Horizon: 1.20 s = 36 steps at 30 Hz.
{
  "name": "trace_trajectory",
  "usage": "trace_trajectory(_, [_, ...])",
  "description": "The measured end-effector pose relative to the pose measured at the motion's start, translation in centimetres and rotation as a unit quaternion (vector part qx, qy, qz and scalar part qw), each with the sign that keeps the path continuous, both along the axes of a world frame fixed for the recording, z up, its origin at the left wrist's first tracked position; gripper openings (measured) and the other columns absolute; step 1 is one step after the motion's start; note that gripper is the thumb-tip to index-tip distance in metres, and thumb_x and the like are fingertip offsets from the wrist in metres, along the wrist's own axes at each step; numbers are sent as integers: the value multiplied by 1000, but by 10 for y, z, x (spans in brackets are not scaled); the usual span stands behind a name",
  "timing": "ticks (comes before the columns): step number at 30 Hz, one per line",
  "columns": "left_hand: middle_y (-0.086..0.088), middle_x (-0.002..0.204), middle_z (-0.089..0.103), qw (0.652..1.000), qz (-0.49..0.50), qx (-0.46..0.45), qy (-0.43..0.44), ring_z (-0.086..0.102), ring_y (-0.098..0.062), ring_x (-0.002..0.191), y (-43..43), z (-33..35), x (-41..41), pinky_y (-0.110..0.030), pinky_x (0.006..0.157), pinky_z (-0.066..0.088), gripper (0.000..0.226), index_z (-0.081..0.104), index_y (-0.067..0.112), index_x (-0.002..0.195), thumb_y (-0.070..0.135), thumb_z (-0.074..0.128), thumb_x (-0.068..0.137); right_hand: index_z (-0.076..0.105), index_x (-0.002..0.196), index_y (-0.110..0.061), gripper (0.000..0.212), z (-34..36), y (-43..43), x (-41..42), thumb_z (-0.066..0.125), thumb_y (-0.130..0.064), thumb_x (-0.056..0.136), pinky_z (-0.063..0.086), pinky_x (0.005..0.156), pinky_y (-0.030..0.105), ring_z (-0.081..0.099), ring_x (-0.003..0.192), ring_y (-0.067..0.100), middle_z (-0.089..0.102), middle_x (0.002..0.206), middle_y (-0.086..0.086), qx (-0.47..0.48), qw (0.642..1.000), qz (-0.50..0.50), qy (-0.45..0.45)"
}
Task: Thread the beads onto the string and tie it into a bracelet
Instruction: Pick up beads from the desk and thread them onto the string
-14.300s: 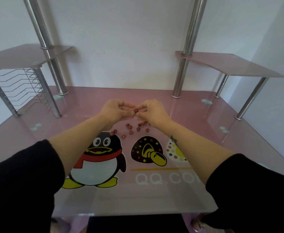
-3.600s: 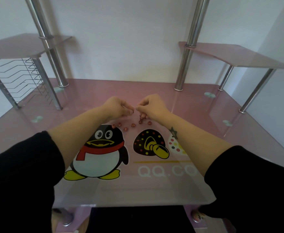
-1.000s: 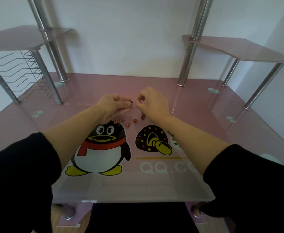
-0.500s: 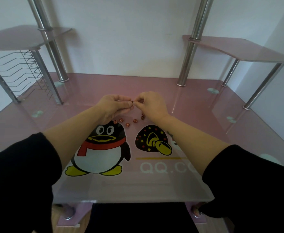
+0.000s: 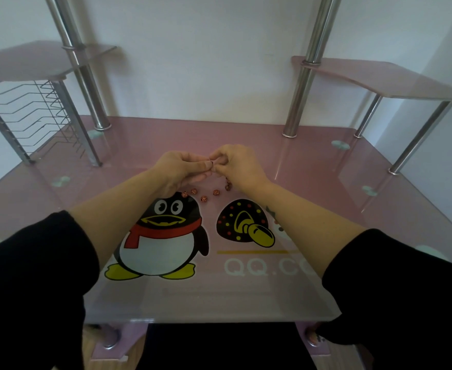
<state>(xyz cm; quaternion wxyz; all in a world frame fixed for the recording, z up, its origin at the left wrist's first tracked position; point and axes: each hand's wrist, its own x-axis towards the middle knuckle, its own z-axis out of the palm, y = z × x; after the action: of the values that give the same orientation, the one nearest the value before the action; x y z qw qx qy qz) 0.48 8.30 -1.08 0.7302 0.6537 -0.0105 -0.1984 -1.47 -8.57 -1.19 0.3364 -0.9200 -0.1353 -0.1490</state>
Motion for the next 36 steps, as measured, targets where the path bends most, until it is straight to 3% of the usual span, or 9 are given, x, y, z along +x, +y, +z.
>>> trace_trajectory(4, [-12,85,76,1000,8,11,-1,73,-14,78,1,-1,1,-19,62,59,30,68,3,87,16,79,62,72,102,-11,19,3,2,0,69,-11,83,45,63,7,60,60,-1,75,80,4,-14,1000,23,6])
trace_trajectory(7, [-13,85,76,1000,17,23,-3,73,-13,76,1,-1,1,-19,61,59,26,69,5,81,20,80,63,73,99,-11,16,4,3,0,68,-12,84,45,61,5,60,60,-1,75,83,4,-15,999,27,9])
trace_trajectory(12, [-10,79,76,993,62,87,-53,71,-11,65,2,2,0,-16,53,54,19,72,8,79,25,80,72,71,106,-12,20,3,2,4,65,-17,88,45,71,23,65,87,18,72,100,7,-73,997,-2,17])
trace_trajectory(17, [-5,76,76,978,68,155,-122,65,-6,57,3,11,1,-15,50,50,17,70,13,72,26,80,75,64,120,-9,33,6,-2,3,60,-3,89,45,85,22,62,105,17,66,119,9,-87,994,10,62])
trace_trajectory(19, [-4,74,75,971,63,183,-142,62,-6,56,1,13,0,-15,48,47,17,70,14,70,27,80,76,62,120,-7,36,12,1,-1,55,5,87,51,76,23,64,85,6,66,113,11,4,994,43,97])
trace_trajectory(21, [-1,64,71,963,63,208,-158,57,-10,57,-2,15,-1,-18,47,44,19,69,17,67,30,81,74,61,118,-7,34,17,5,-6,53,5,87,52,55,22,62,60,8,69,98,14,114,979,81,151])
trace_trajectory(24, [2,55,68,957,66,228,-166,55,-14,58,-3,15,-1,-22,51,44,21,69,16,66,32,81,74,60,116,-1,28,19,8,-8,56,4,89,50,50,19,64,60,17,68,86,16,184,958,82,203])
trace_trajectory(30, [3,54,68,943,55,281,-168,61,-6,50,3,16,0,-17,47,48,27,66,11,70,33,80,74,66,88,-3,3,17,8,-2,64,-5,88,56,57,25,66,59,17,70,77,19,161,970,14,182])
trace_trajectory(36, [-2,65,68,903,0,388,-183,59,-13,60,15,21,0,-26,61,50,28,68,8,73,34,80,75,70,84,-1,9,12,4,1,66,-8,87,58,61,31,67,62,22,72,75,19,117,982,-29,146])
